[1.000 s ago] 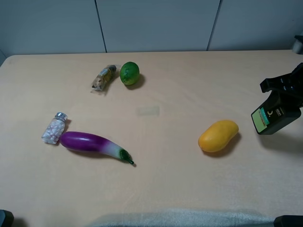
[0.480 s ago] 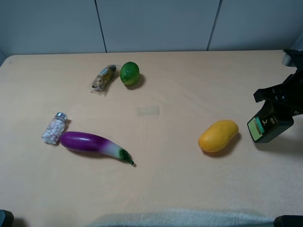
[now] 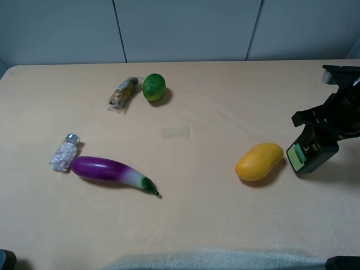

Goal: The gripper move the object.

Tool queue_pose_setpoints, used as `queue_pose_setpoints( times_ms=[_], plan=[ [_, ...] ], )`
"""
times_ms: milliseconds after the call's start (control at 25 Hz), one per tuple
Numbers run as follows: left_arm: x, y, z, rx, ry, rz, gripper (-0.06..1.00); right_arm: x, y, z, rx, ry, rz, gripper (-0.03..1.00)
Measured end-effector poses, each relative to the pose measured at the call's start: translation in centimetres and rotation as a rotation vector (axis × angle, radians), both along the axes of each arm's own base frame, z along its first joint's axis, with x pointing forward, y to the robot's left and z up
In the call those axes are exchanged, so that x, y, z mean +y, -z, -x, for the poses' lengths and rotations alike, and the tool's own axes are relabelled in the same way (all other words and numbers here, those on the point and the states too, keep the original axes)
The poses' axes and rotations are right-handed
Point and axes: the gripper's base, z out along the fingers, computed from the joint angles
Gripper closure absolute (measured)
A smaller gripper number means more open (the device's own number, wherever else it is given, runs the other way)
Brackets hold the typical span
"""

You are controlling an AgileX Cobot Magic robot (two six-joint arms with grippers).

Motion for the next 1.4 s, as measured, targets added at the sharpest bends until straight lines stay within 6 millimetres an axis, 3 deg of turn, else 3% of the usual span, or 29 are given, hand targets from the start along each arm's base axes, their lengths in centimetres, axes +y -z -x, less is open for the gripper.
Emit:
queue_pose_setpoints(
  times_ms=[1120, 1400],
  plan=[
    [0.0, 0.0, 0.0, 0.0, 0.0, 0.0, 0.1, -0.25, 0.31, 0.29, 0.013, -0.027, 0.03, 0.67],
    [0.0, 0.0, 0.0, 0.0, 0.0, 0.0, 0.1, -0.24, 0.29, 0.07, -0.01, -0.022, 0.029, 0.51]
  ],
)
